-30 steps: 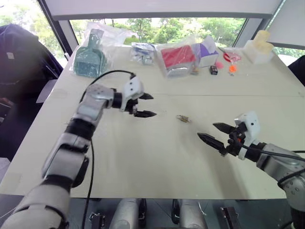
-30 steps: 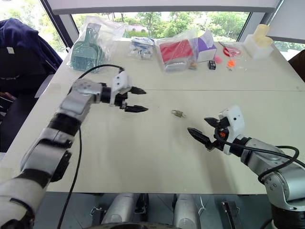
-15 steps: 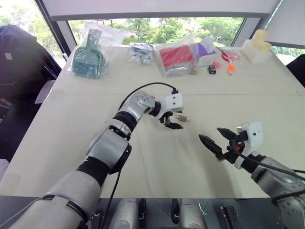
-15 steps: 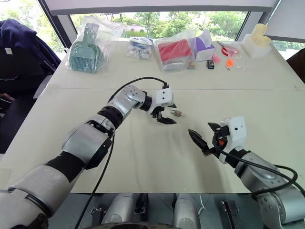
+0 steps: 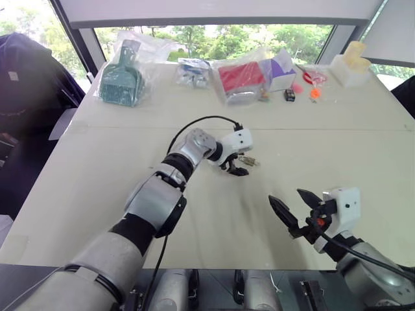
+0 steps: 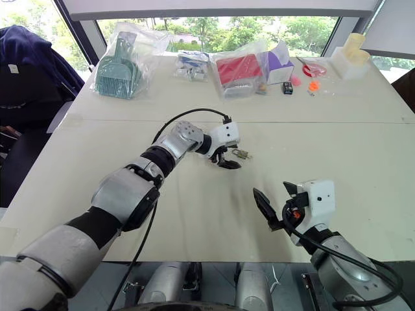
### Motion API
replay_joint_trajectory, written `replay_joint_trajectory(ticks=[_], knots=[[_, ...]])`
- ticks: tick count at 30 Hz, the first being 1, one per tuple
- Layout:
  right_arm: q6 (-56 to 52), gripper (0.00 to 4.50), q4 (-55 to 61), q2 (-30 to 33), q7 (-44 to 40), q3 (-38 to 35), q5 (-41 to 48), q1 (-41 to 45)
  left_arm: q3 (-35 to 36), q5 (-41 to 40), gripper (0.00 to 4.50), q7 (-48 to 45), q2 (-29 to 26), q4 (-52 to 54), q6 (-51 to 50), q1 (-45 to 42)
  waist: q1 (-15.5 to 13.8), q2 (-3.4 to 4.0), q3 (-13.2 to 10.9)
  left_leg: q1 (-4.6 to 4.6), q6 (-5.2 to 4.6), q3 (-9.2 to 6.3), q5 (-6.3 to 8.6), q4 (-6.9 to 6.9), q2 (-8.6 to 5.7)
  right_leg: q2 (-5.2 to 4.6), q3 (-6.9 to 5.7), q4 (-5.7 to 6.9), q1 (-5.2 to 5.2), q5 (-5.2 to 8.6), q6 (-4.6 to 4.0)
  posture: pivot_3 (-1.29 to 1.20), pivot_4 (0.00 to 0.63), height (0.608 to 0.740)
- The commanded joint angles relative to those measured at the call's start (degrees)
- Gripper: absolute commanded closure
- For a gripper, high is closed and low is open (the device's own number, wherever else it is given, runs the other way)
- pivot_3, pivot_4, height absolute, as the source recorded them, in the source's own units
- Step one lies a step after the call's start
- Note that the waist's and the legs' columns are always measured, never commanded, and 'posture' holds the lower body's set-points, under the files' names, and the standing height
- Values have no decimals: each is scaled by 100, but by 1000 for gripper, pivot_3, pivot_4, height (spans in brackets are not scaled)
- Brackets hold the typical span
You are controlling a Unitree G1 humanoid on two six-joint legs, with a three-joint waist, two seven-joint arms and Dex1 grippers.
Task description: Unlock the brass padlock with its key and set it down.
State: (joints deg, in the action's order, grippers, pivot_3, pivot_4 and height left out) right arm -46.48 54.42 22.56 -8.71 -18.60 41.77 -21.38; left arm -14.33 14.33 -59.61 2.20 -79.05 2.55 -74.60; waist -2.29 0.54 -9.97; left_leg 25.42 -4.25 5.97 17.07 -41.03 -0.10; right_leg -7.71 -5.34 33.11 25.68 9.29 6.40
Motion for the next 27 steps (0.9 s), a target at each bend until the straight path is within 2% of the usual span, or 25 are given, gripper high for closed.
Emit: replay_joint_trajectory(ticks=[1, 5, 12, 23, 27], knots=[[116, 55, 191, -10, 107, 17, 43, 74, -121, 230, 725, -611, 41, -17, -71, 43, 1, 0, 1, -1, 0, 0, 0, 0, 0, 0, 0, 0, -1, 0, 0, 0, 150, 735], [109, 55, 86, 19, 156, 90, 48, 236, -97, 291, 725, -818, -8, 29, 168, 84, -1, 0, 2, -2, 0, 0, 0, 0, 0, 0, 0, 1, -1, 0, -1, 0, 150, 735], [79, 55, -129, 134, 101, 149, 78, 526, 58, 368, 725, 609, 120, 32, 261, 59, -8, -2, 2, -4, -1, -2, 0, -6, -1, -2, 1, 0, -10, 0, 0, 0, 150, 735], [117, 55, -93, 130, 149, 17, 114, 462, -95, 631, 725, 947, 329, -7, 68, 275, -12, -16, 14, -12, -1, -4, 0, -9, -2, -2, -1, -2, -22, 0, 0, 0, 150, 735], [152, 0, -120, 118, 161, 20, 103, 455, -147, 726, 1944, 867, 300, -11, -29, 343, -8, -34, 33, -18, -1, -5, 1, -9, -1, -3, -1, -3, -27, 0, 0, 0, 150, 735]])
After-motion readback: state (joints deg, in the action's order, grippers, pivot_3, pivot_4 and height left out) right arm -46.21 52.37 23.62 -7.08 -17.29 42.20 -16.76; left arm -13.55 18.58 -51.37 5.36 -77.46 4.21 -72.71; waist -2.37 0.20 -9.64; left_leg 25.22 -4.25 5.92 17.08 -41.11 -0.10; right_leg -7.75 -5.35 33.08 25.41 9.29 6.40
